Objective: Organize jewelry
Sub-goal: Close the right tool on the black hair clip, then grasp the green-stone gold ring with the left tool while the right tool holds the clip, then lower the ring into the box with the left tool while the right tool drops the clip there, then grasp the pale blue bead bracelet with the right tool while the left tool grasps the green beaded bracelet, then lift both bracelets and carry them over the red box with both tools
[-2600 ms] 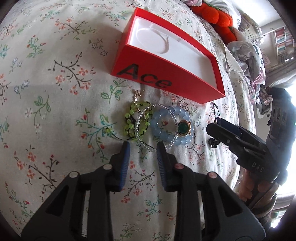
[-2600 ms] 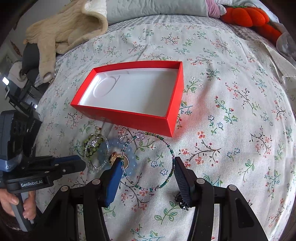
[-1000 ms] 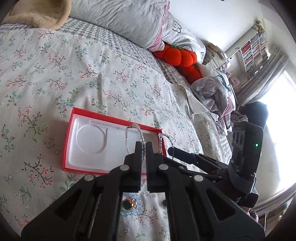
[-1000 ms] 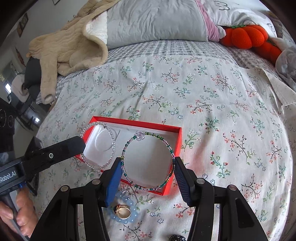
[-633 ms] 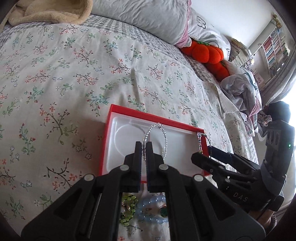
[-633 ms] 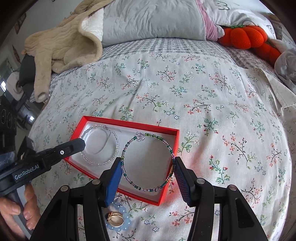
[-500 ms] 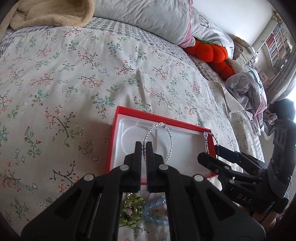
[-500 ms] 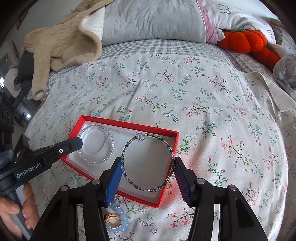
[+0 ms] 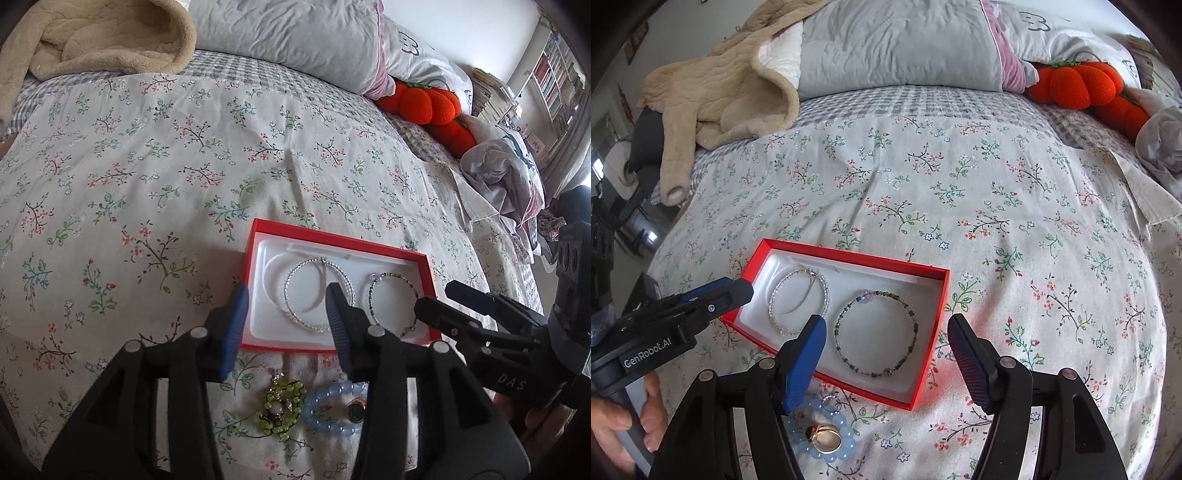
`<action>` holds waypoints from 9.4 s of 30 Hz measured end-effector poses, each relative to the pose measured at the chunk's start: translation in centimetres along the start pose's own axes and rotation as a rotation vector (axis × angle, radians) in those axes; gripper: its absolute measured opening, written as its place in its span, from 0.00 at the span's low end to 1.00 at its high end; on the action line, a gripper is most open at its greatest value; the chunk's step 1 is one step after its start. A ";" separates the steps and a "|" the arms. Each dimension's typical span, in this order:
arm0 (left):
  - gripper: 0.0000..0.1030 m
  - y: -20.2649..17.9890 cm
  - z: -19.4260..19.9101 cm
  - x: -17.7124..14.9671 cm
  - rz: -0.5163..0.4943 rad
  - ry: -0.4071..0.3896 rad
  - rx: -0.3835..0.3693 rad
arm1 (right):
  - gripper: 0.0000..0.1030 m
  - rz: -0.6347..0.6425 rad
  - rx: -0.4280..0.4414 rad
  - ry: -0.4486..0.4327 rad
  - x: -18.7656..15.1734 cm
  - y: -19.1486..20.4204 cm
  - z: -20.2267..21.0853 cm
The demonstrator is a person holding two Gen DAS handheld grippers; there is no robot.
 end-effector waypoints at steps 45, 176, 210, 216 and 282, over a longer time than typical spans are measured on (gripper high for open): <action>0.83 -1.6 1.7 -11.8 -0.277 0.187 0.172 | 0.67 -0.080 -0.080 0.280 -14.1 -4.8 1.3; 0.73 0.9 2.6 -4.0 -0.025 0.035 0.144 | 0.47 -0.094 0.135 0.078 -1.9 0.3 1.2; 0.79 5.1 1.1 -8.3 -0.026 0.233 0.225 | 0.51 -0.078 -0.077 0.245 -9.2 1.4 -3.4; 0.79 4.9 1.1 -7.9 -0.003 0.229 0.191 | 0.11 0.047 -0.061 0.232 -9.9 3.7 -3.1; 0.06 -2.8 5.4 -0.7 0.026 -0.005 -0.217 | 0.11 -0.147 0.156 0.011 -2.8 -0.2 8.1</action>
Point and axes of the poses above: each gripper's, at about its wrist camera, not at the fingertips, and z roughly against the way its jaws point, y to its left, x to its top, the point moved 4 cm from there along -z, roughly the way its jaws point, and after that the axes turned 2 degrees about -z, right-handed, at the moved point
